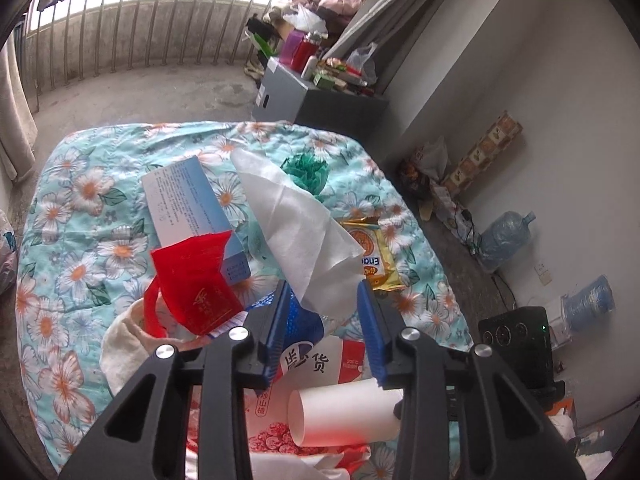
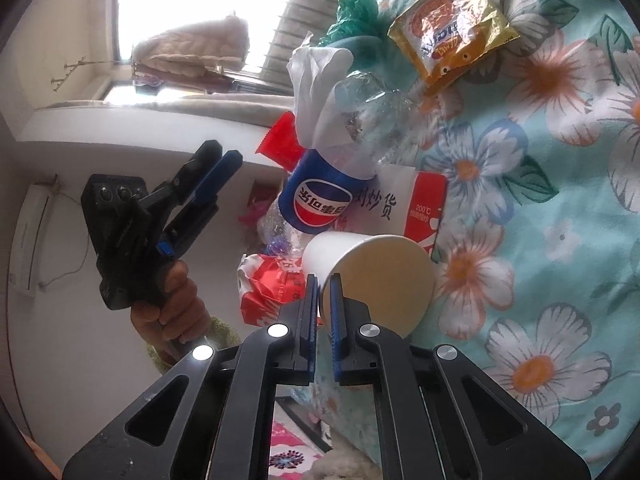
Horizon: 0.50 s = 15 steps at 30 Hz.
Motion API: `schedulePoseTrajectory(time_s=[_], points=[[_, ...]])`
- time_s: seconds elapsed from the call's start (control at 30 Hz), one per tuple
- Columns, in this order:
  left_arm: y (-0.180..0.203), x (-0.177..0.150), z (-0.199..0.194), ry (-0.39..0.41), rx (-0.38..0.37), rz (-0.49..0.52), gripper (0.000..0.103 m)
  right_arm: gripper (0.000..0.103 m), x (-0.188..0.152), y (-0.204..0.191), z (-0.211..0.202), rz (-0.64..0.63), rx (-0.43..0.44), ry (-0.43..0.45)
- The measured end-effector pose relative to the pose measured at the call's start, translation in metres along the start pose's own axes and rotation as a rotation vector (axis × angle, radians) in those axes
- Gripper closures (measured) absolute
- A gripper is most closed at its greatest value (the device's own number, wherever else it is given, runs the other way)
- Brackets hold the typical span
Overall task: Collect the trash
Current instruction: 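Grasp the white tissue with the left tool and lift it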
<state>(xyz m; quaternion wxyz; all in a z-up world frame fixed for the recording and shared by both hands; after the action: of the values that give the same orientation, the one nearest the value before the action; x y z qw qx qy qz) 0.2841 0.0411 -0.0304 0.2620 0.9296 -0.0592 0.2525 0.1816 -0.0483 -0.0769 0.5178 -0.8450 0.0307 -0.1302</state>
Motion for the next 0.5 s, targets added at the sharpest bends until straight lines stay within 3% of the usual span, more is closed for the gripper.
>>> schedulePoseTrajectory(time_s=[0.27,0.5], points=[[0.013,0.009,0.043,-0.129,0.161,0.191,0.069,0.099,0.004,0.006,-0.004,0.025,0.038,0.010],[0.006,0.010,0.078,-0.173,0.332,0.335,0.069,0.099,0.004,0.011,-0.001,0.026,0.057,0.001]])
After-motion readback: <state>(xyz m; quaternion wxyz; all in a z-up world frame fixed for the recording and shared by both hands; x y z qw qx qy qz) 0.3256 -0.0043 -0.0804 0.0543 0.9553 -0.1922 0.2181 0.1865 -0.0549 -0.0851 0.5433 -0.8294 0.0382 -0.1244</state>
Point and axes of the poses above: each gripper's, at about its wrist camera, not at the fingertips, and z roughly the way its jaws point, y to its right, x to its top, the point moved 10 cm from there along z, roughly the way its jaws point, and after that the axes turned 7 degrees about -z, right-handed, at the moved point
